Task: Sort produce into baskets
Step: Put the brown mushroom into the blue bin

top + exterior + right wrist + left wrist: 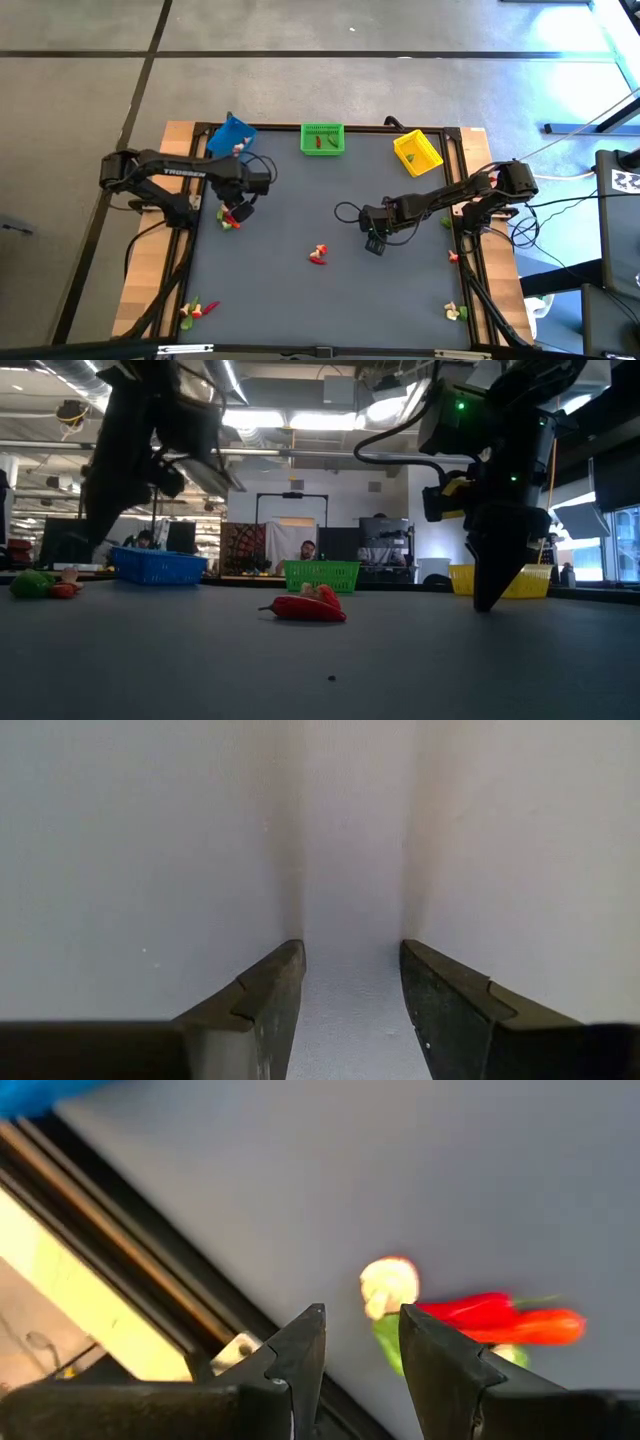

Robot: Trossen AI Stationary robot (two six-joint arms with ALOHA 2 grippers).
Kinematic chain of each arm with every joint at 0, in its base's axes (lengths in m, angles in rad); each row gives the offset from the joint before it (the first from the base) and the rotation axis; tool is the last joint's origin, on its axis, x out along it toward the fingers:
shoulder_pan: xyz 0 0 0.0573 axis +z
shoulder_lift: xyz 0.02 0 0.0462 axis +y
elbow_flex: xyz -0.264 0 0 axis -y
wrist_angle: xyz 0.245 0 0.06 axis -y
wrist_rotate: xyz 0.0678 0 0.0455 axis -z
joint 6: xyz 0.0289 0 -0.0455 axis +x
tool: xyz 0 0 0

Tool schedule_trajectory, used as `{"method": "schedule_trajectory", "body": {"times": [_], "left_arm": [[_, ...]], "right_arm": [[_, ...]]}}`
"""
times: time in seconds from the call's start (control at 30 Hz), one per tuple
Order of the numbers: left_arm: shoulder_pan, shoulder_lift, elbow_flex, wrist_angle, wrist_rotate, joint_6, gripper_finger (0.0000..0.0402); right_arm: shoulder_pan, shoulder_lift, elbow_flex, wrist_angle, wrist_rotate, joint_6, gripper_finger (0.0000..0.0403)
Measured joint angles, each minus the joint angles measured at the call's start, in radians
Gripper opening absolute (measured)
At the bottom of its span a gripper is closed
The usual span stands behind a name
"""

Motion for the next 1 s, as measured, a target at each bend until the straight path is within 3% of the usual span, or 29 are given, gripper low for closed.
{"method": "schedule_trajectory", "body": {"times": [0.83, 1.0], "left_arm": [[0.003, 0.000, -0.204, 0.228, 0.099, 0.029, 0.0125], [0.003, 0.000, -0.209, 0.230, 0.099, 0.038, 0.0104]], "right_arm": [[0.000, 0.001, 0.000, 0.000, -0.002, -0.001, 0.0175], [0.000, 0.001, 0.000, 0.000, -0.002, -0.001, 0.0175]]}}
